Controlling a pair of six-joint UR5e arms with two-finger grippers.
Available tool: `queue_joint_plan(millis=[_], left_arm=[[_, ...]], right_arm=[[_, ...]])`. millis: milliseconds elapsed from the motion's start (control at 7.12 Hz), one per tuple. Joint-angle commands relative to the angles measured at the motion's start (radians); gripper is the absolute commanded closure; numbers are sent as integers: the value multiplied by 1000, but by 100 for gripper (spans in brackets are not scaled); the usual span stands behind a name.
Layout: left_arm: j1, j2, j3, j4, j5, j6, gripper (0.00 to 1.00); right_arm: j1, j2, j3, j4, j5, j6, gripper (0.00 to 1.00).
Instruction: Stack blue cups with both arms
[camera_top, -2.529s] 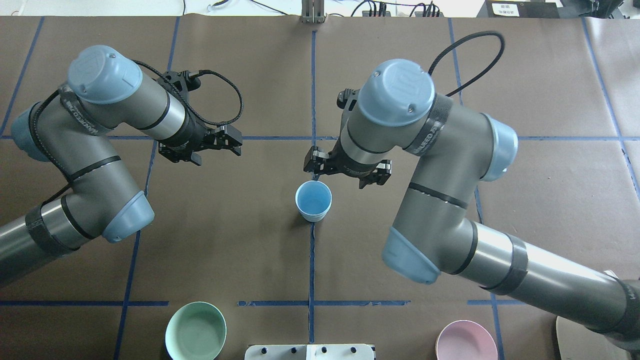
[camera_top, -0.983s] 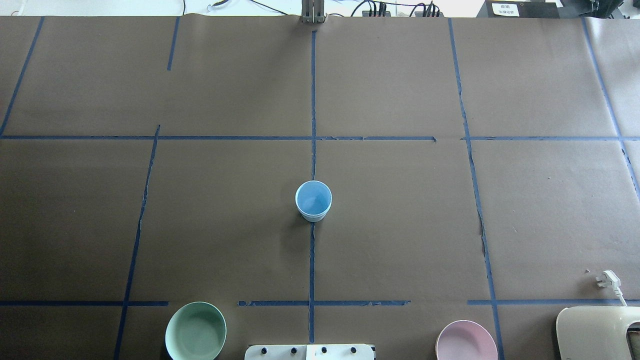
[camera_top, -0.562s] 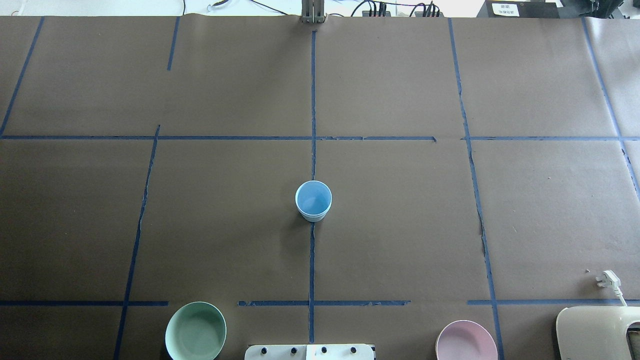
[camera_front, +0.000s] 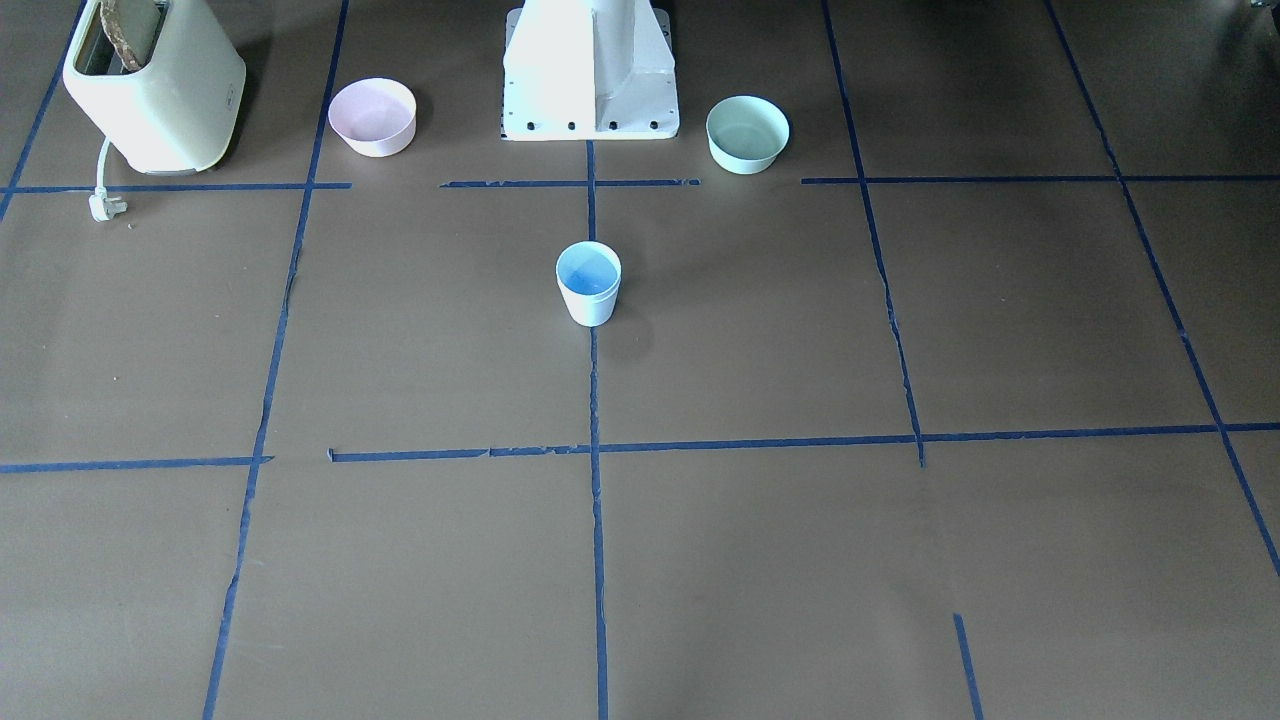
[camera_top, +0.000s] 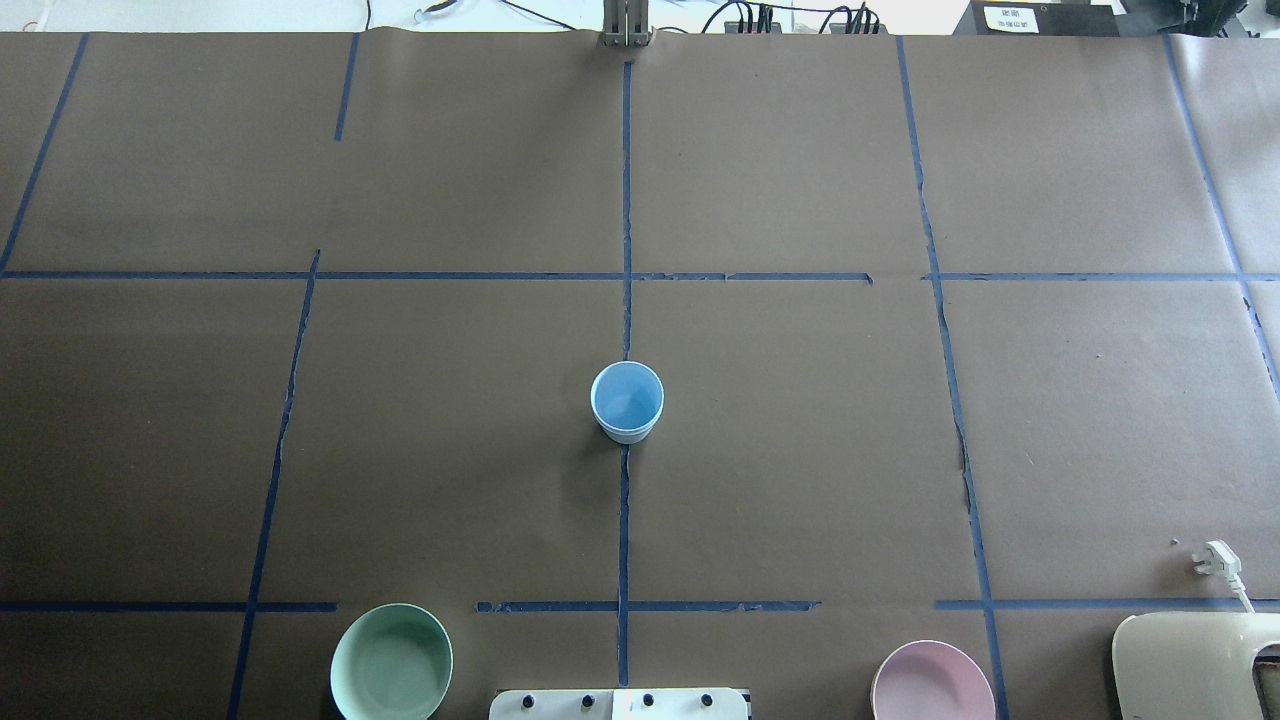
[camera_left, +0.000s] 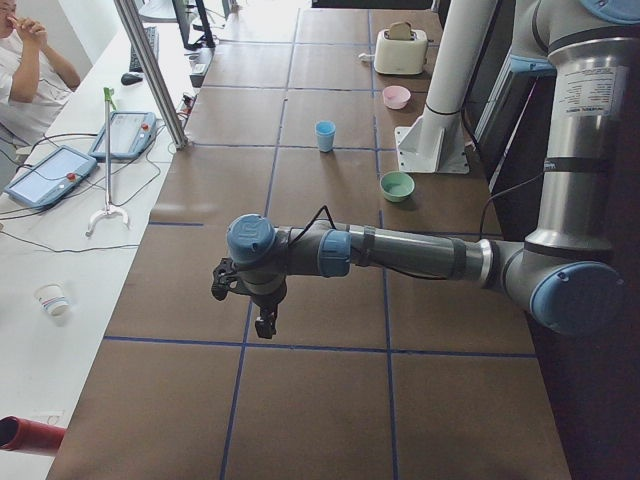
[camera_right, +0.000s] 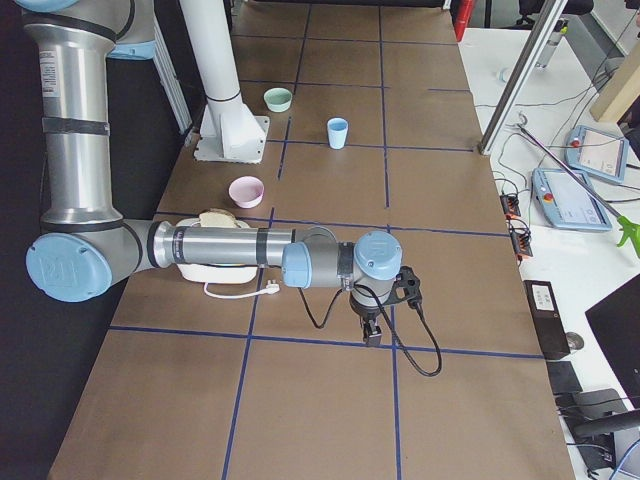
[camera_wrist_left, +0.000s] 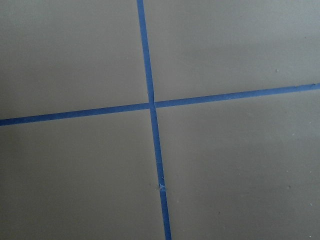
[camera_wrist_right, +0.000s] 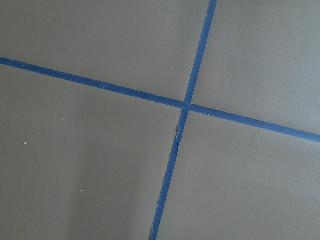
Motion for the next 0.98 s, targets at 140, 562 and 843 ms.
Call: queue_joint_plan(millis=[140, 562, 843], left_arm=[[-1, 53, -5, -47, -3, 4, 0], [-2, 120, -71, -73, -3, 5, 0], [-2, 151, -101, -73, -1, 5, 0]], right_arm=[[1, -3, -3, -1, -7, 4, 0], [1, -14, 0, 0, -5, 3, 0], [1, -14, 3, 0, -5, 6, 0]])
